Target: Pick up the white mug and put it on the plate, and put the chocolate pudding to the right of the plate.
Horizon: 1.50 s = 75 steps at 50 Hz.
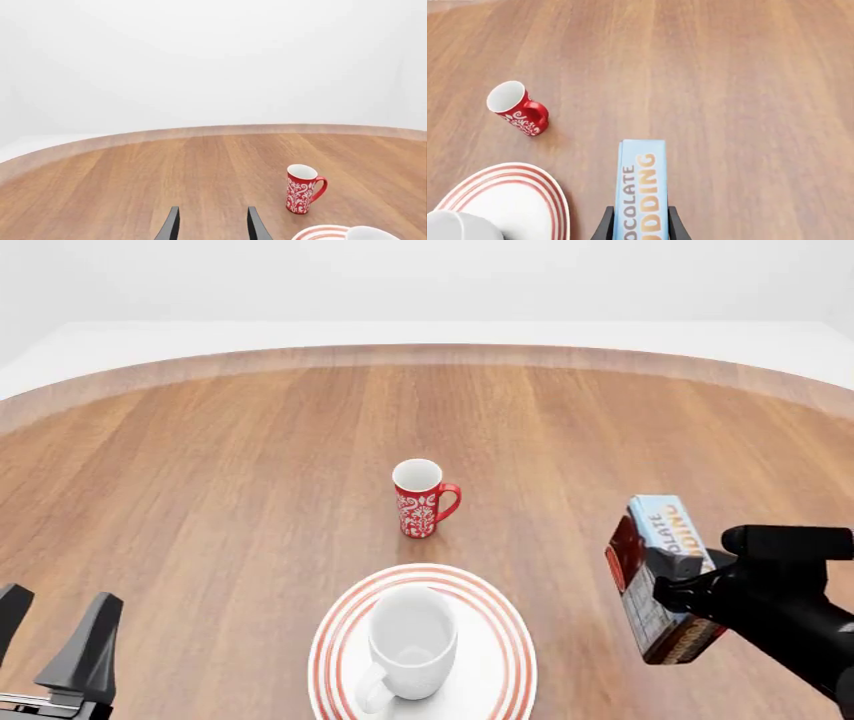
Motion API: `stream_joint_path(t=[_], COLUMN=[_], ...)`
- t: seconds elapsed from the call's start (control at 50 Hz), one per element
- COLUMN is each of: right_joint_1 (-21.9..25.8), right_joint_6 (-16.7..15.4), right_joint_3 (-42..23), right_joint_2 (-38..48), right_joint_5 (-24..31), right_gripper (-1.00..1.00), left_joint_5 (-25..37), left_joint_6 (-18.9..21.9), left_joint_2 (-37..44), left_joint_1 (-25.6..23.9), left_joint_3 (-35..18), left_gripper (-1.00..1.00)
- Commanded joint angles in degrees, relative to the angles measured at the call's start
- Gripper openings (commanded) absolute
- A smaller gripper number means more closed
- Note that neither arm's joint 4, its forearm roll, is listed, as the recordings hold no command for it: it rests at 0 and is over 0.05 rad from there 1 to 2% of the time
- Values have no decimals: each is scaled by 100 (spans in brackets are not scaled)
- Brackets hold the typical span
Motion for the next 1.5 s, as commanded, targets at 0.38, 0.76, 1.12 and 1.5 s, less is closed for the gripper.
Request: stream_joint_path(t=[0.38, 0.76, 1.12, 1.5], right_joint_1=[-1, 68, 159, 203], right_joint_6=[214, 341, 394, 371], right_joint_3=[483, 711, 1207, 1609], right_joint_2=[-758, -1254, -960, -535], right_joint_5=[556, 949, 483, -59], right_gripper=[-100, -100, -100, -100], left_joint_5=[-25, -37, -55, -56], left_joint_6=[-22, -4, -34, -42], left_joint_2=[0, 0, 0, 0], left_joint_1=[-28, -59, -49, -39], left_joint_3=[1, 0, 0, -1], left_gripper=[100, 100, 100, 100])
